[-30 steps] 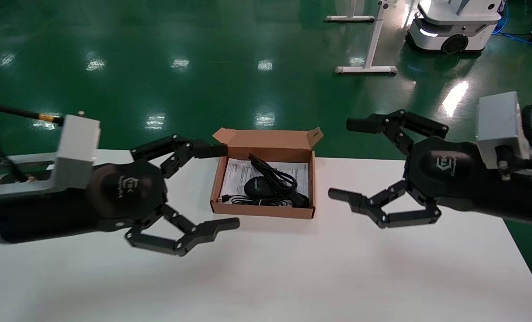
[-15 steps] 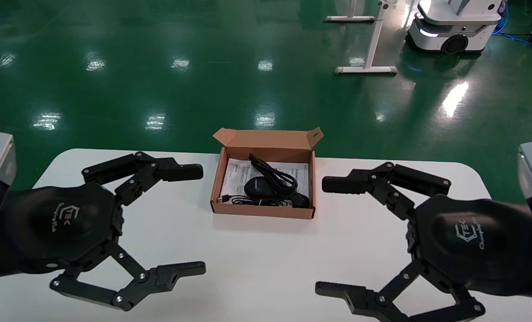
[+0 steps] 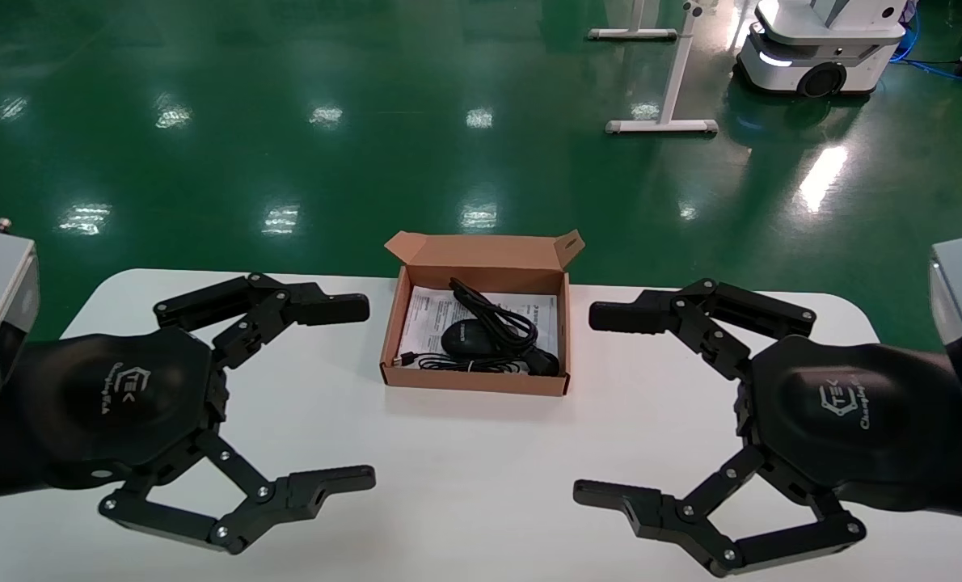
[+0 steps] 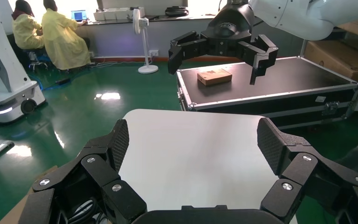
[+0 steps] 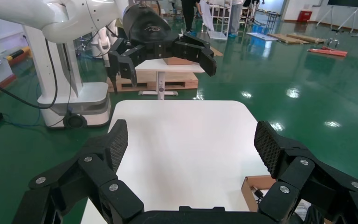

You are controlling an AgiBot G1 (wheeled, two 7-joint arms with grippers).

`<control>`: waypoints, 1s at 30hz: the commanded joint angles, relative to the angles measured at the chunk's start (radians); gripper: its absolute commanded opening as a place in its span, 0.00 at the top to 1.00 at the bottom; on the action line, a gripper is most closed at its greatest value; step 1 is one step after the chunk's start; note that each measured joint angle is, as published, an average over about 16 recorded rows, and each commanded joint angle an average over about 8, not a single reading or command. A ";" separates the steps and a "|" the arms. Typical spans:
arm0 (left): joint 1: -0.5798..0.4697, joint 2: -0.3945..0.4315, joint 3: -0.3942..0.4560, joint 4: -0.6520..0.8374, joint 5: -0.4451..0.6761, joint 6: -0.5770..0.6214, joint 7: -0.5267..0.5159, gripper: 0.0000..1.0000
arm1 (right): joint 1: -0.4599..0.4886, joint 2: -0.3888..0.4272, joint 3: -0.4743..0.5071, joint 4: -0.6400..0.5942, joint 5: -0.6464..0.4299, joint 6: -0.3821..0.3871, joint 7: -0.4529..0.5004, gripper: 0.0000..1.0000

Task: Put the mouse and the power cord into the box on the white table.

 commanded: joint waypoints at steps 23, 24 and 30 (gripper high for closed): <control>-0.003 0.003 0.004 0.005 0.004 -0.002 0.001 0.00 | 0.009 -0.003 -0.005 -0.014 -0.008 0.004 -0.008 0.00; -0.003 0.003 0.004 0.005 0.004 -0.002 0.001 0.00 | 0.009 -0.004 -0.005 -0.014 -0.008 0.005 -0.008 0.00; -0.004 0.004 0.004 0.006 0.004 -0.003 0.002 0.00 | 0.009 -0.004 -0.006 -0.014 -0.008 0.005 -0.009 0.00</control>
